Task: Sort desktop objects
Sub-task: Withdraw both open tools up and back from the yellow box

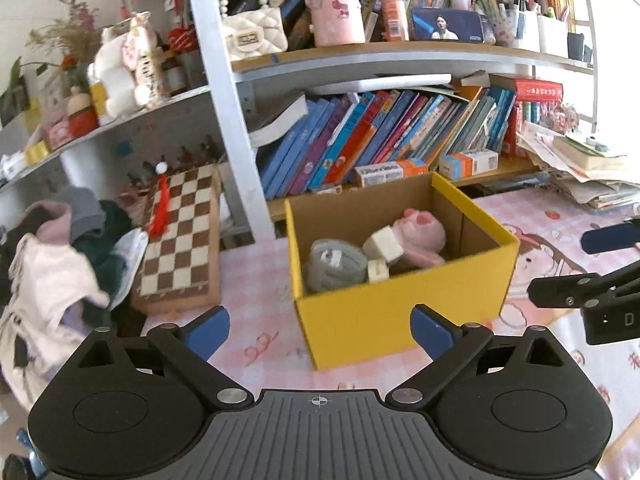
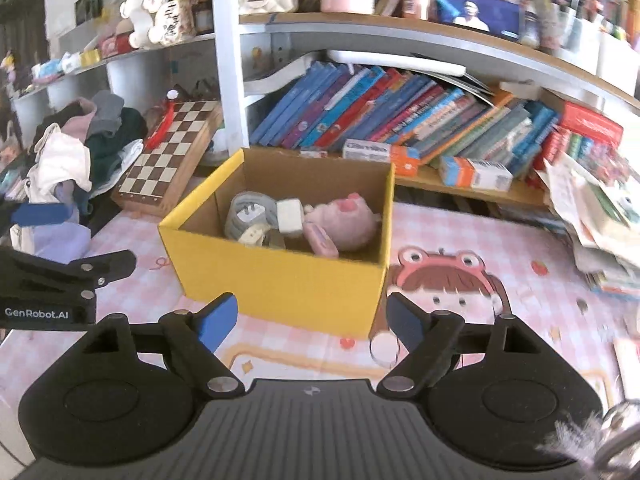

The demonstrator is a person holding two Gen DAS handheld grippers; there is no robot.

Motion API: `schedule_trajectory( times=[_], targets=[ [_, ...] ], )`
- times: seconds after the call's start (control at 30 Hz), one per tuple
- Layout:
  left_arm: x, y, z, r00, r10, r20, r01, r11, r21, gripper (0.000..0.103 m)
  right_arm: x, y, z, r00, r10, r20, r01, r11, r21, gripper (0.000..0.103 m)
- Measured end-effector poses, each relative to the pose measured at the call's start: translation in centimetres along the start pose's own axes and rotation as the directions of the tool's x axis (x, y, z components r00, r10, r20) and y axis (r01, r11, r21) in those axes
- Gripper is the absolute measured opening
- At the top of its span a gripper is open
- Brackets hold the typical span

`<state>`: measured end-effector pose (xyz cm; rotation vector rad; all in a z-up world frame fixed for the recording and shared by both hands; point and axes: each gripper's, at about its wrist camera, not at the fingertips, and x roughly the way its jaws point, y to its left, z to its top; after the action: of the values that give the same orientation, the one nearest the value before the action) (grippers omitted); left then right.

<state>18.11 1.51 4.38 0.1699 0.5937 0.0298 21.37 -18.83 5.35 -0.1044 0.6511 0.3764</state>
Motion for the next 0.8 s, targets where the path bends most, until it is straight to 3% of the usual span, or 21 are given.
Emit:
schedule_trajectory(
  times=[0.17,0.43,0.57,0.8],
  targets=[
    [-2.1,-0.6,-2.1,1.0,0.009,-0.018,-0.009,1.0,0.008,0.099,-2.2,1.1,-3.1,0.998,-0.056,0.015,0.056,0.998,0.033,0.085],
    [-4.5,-1.5,-5.4,0.999,0.034,-0.029,-0.036,0.998,-0.056,0.099,-5.0,2.2,-7.5,0.991,-0.13,0.028,0.127,0.985,0.114,0.09],
    [-5.6,-2.1,-6.8,0.999,0.031,-0.038,-0.033,0.998,-0.06,0.099,-5.8,2.5,-8.7,0.99,-0.142,0.021,0.137,0.977,0.161,0.094],
    [-6.3,-2.4,-8.3,0.997,0.022,-0.076,-0.027,0.997,-0.07,0.099,-6.6,3.5,-9.8,0.976,-0.215,0.021,0.21,0.968,0.14,0.098]
  ],
)
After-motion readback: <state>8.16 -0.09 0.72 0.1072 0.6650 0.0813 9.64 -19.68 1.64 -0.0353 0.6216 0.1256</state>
